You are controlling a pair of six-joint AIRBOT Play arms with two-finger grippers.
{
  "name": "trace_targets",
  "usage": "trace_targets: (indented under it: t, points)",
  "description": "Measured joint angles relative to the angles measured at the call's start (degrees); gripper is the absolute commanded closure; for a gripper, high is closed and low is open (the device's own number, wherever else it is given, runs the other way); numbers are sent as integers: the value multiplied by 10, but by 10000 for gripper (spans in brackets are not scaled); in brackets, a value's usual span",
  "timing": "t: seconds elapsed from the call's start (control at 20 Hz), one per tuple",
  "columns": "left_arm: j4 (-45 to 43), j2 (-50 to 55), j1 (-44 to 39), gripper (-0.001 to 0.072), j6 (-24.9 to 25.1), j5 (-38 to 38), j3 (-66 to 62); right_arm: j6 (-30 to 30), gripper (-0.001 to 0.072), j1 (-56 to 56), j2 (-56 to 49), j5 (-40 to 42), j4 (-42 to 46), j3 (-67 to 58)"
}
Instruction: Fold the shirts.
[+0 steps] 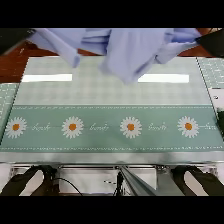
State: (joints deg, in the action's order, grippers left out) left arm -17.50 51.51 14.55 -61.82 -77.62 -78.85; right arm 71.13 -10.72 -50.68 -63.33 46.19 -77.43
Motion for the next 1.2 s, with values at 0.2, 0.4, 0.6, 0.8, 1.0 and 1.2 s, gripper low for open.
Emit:
trace_targets:
  t: [0.2,0.4,0.6,0.8,1.0,1.2]
  points:
    - [-33,-37,28,688,-35,1,-26,32,692,-7,70,-7,50,-11]
    - [-66,-56,35,689,-55,-31,-33,55,693,-9,113,-28,110,-14]
    - [-76,-88,37,689,-61,-34,-42,63,692,-10,147,-24,128,-28]
    - [-78,-123,37,689,-66,-35,-90,70,693,-10,161,-19,135,-94]
    - [-78,-145,37,689,-82,-35,-176,78,693,-10,165,-5,139,-177]
    - [-80,-151,37,689,-117,-35,-236,94,693,-10,161,20,154,-225]
